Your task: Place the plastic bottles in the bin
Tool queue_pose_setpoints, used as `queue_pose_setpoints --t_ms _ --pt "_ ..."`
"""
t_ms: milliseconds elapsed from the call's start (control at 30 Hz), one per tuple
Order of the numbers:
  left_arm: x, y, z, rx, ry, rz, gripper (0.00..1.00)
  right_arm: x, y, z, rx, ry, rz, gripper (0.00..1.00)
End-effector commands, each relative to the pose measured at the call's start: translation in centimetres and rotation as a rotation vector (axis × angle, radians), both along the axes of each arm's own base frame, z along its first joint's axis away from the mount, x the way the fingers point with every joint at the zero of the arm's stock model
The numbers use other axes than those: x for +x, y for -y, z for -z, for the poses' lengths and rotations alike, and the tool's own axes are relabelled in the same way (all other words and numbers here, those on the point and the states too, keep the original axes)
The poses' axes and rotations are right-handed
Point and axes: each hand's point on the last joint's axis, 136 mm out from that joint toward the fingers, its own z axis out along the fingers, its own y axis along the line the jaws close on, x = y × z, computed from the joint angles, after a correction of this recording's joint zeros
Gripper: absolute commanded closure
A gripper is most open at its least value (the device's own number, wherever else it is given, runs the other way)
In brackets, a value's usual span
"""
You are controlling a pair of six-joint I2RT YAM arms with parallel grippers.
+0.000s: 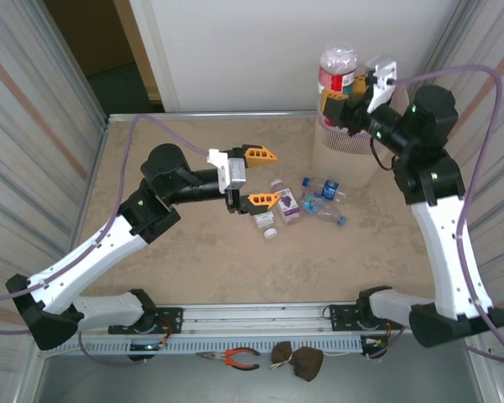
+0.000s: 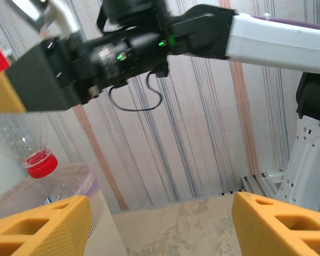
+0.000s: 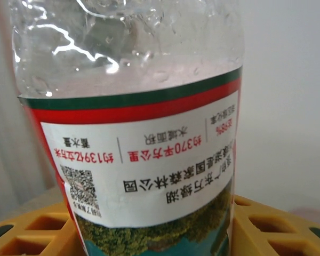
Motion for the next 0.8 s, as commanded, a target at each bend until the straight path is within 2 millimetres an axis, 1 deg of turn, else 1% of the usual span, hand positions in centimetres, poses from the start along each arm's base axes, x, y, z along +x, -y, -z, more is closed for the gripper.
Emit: queue_pose_setpoints --t_ms 0,167,233,267,333,400,500,600,767 --pt "-0.6 -0.9 -0.4 -0.006 0.024 -0.022 0.3 3.0 3.3 0.9 0.049 -0.091 0.11 0.49" --pt "-0.5 -1.0 0.0 0.003 0.011 -0.03 0.3 8.4 7.3 3.7 0.052 -0.211 0.239 0.52" --pt "-0.5 -0.9 0.1 0.008 0.005 -0.03 0.29 10.3 8.5 5.2 0.045 -0.268 0.285 0.53" --pt "-0.4 -0.9 0.2 0.01 0.001 -0.033 0.29 11.1 9.0 5.4 0.042 -0.287 0.304 0.53" --pt "-0.2 -0.9 0.3 0.012 -0.005 -0.036 0.29 12.6 10.1 6.9 0.026 -0.345 0.344 0.54" --pt "-0.2 -0.7 0.5 0.016 -0.011 -0.036 0.29 14.2 11.2 9.0 0.013 -0.43 0.381 0.53" --pt "0.0 -0.7 0.7 0.022 -0.015 -0.042 0.29 15.8 12.6 11.9 0.0 -0.549 0.421 0.53" --pt "0.1 -0.7 0.9 0.029 -0.018 -0.046 0.3 16.6 13.8 14.7 -0.022 -0.665 0.461 0.53" --pt "0.2 -0.6 1.2 0.037 -0.021 -0.05 0.29 16.9 14.5 18.9 -0.092 -0.824 0.471 0.53"
